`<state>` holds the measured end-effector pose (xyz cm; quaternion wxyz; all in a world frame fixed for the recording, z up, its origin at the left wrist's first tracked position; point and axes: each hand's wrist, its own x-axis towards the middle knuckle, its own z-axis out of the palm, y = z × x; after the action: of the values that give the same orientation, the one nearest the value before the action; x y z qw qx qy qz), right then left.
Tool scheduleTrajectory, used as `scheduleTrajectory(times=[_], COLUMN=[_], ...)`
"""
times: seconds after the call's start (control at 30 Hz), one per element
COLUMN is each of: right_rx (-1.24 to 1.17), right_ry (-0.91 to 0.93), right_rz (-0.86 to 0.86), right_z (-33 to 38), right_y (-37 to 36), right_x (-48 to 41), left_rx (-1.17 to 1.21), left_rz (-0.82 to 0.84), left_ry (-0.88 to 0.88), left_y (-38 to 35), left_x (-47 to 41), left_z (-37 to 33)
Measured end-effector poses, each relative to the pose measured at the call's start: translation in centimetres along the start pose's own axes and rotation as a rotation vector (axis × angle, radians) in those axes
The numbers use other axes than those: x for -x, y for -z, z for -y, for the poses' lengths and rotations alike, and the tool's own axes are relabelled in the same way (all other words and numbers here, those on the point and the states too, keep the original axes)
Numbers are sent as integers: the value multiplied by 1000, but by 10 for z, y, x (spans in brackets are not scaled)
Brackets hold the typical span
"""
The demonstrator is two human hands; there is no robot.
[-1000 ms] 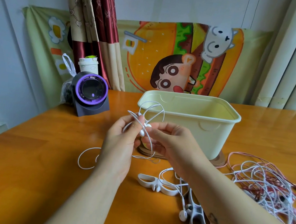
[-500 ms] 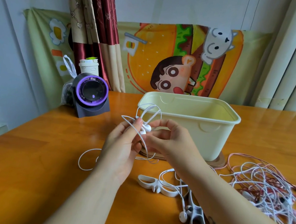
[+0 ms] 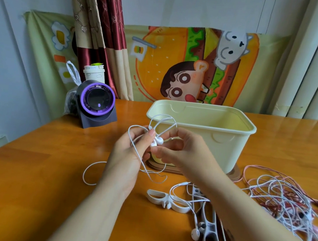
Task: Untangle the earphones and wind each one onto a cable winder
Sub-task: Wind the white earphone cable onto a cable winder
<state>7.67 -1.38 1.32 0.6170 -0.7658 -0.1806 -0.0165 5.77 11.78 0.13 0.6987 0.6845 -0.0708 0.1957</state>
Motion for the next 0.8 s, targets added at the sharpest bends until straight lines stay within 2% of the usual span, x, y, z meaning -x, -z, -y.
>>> scheduleTrajectory(times=[0.1,0.2,0.27,0.33,0.4,0.47,0.63,0.8], right_rx=[194,175,151,235,416,515,363,224], right_ry=[-6,65,121,180,251,253,128,-16], right_rz=[9,-143,-159,-50,46,80,-15,75], right_z=[11,22,27,30,26,19,14,16], right_y=[22,35,30,20,11,8,20,29], right_x=[-3,-3,2,9,11,10,0,-1], left_rx=[-244,-562,-715,-763,-780,-817,-902,-891], left_rz=[-71,-133,-149,-134,-86,-54,-24,-14], left_ry=[-157,-353,-490,-544,-582,-608,-606,-603], left_y=[9,15,16,18,19,18,16,17], left_x=[-9,-9,-9,-11,-11,-9,-7,-8], left_z=[9,7,9,10,11,10,9,11])
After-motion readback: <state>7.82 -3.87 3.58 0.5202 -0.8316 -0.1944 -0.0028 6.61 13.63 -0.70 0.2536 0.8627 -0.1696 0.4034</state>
